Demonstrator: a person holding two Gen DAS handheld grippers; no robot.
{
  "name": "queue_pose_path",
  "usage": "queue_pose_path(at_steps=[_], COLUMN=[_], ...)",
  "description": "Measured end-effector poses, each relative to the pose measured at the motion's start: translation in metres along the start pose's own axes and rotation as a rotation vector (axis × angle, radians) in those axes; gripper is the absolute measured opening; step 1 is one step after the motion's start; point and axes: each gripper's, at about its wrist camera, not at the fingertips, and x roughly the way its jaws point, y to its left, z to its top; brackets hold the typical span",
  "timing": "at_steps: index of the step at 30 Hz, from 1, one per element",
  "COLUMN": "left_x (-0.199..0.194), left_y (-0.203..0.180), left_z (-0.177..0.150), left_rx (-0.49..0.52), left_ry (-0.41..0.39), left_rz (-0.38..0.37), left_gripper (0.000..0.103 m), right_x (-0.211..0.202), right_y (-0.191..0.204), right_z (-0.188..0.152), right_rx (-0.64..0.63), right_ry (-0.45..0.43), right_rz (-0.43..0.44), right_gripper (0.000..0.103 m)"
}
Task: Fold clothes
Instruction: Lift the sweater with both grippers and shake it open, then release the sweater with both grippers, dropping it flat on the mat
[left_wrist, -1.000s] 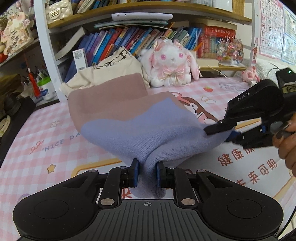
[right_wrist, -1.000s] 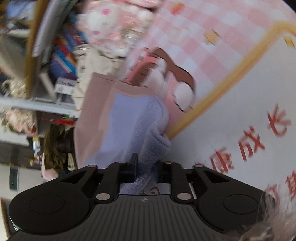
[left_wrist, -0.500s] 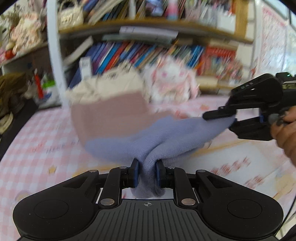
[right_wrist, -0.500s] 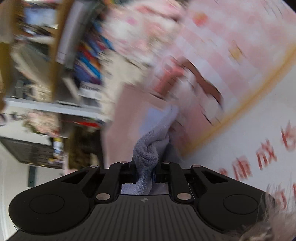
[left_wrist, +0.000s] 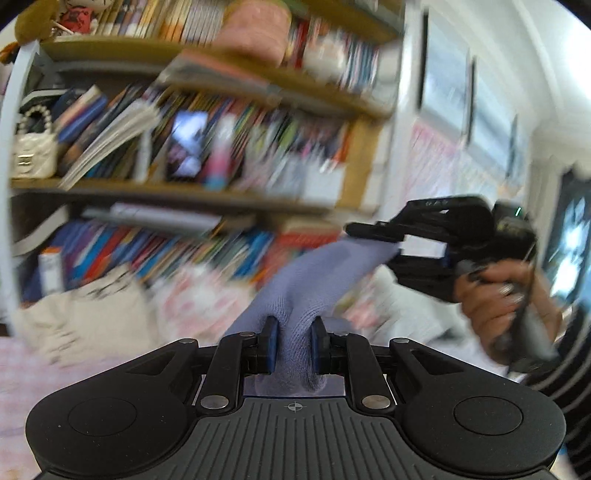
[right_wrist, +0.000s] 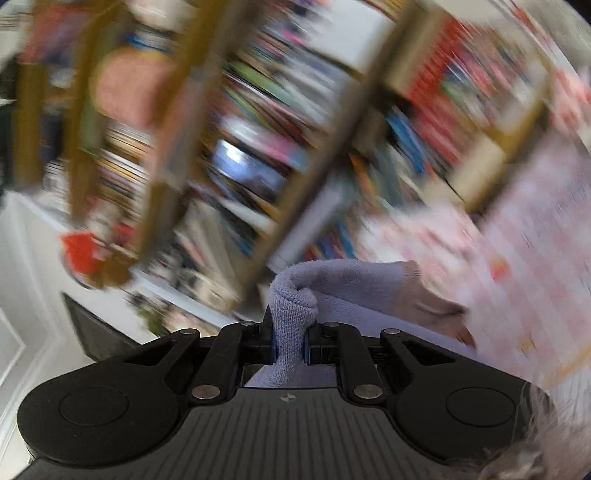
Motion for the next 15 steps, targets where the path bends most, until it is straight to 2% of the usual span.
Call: queue_pose_path(at_steps=[3, 5, 6, 8, 9, 12, 15], left_x=[-0.022, -0.03, -0.032, -0.036, -0.039, -0.049, -0.07], left_y=[0.016, 0.034, 0.043, 0.062, 0.072, 0.098, 0.124], left_z=[0.017, 0.02, 0.015, 0.005, -0.005, -0.04, -0.067], left_rx=[-0.091, -0.144, -0.159, -0.185, -0.191, -0.221, -0.286], left_ry=[-0.093, -0.086, -0.074, -0.042, -0.008, 0.123, 0.22], left_rz=[-0.106, -0.119, -0.089, -0.014, 0.053, 0.246, 0.355], left_gripper=[0.017, 0.024, 0.028, 0.057, 0.064, 0.067, 0.067], right_x=[-0.005, 0.007, 0.017, 0.046, 0.061, 0.11, 0.157], right_y=[0.054, 0.082, 0.092, 0.093, 0.093, 0.063, 0.023], right_z=[0.016, 0.015, 0.01, -0.01, -0.021, -0.06, -0.101], right_rx=[-0.128, -0.203, -0.237, -0.276, -0.294, -0.292, -0.274], right_ry=[-0.063, -0.062, -0.058, -0.012, 0.013, 0.142, 0.275], right_rz=[0.13, 0.155, 0.145, 0.075, 0.039, -0.111, -0.261], right_gripper=[0.012, 0.012, 0.012, 0.012, 0.012, 0.012, 0.012])
